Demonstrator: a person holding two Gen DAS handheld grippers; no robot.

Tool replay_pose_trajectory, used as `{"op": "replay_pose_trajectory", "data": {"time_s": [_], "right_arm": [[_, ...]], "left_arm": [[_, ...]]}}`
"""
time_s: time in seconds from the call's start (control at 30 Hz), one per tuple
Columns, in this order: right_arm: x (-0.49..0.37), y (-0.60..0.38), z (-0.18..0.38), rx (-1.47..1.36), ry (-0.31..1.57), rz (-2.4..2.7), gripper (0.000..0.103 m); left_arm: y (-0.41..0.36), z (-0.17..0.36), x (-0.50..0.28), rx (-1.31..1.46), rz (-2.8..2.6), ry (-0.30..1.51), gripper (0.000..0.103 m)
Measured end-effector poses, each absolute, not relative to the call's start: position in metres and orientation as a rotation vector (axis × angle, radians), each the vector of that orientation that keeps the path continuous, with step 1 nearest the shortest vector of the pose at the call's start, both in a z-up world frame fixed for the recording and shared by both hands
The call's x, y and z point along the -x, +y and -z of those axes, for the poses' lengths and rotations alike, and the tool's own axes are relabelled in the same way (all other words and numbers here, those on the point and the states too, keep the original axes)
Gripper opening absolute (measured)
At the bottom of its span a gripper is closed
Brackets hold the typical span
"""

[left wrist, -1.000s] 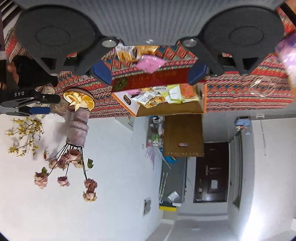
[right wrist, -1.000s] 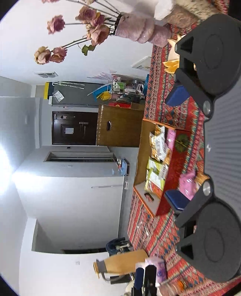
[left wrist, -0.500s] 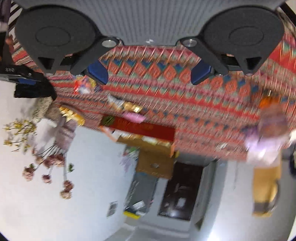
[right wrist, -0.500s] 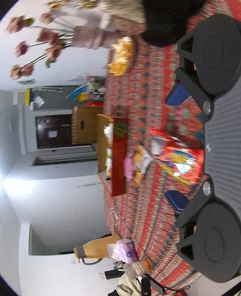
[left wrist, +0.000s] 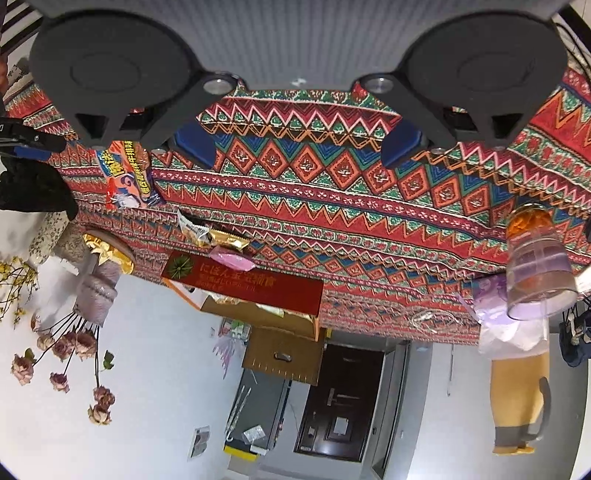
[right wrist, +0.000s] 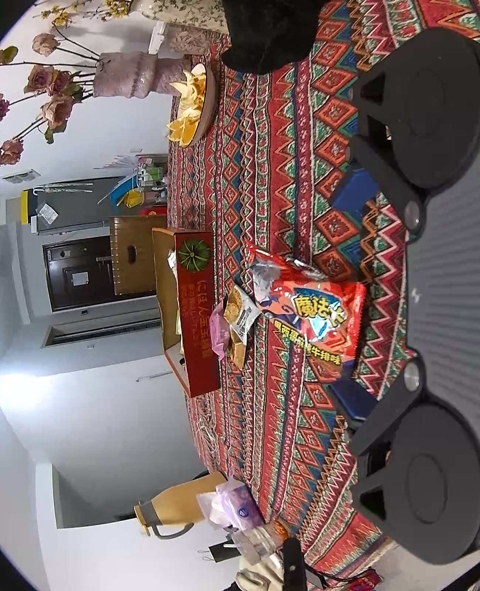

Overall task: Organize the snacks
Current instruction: 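Grasp a pink packet with the left tool while the right tool grasps the red chip bag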

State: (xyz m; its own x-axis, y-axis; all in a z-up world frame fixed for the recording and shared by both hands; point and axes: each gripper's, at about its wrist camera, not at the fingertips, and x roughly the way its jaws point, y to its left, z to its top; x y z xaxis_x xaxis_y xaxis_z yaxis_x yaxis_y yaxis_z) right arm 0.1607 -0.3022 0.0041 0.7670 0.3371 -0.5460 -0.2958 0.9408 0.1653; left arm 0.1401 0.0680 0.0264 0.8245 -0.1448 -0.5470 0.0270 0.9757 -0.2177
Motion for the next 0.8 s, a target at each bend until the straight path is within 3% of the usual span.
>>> {"op": "replay_pose_trajectory", "data": {"time_s": [0.47, 0.53, 0.57, 0.6, 0.8], "right_arm": [[-0.272, -0.252, 0.033, -0.070, 0.695, -0.332, 0.097], [-0.288, -0.242, 0.037, -0.024, 0.701, -0.339, 0.090], [-0.295, -0.237, 0.038, 0.016, 0.704, -0.334, 0.078], [-0.301, -0.234, 0.039, 0.046, 0.703, -0.331, 0.073], [-0.348, -0.245, 0.035, 0.087, 0.689, -0.326, 0.067]], "left_arm": [[0.004, -0.004, -0.264, 0.032, 0.208, 0.648, 0.097], [-0.007, -0.003, -0.290, -0.008, 0.245, 0.632, 0.097], [-0.013, -0.003, -0.305, -0.031, 0.257, 0.620, 0.097], [-0.018, -0.003, -0.319, -0.053, 0.264, 0.610, 0.097], [-0.039, 0.010, -0.412, -0.080, 0.332, 0.608, 0.096]]}}
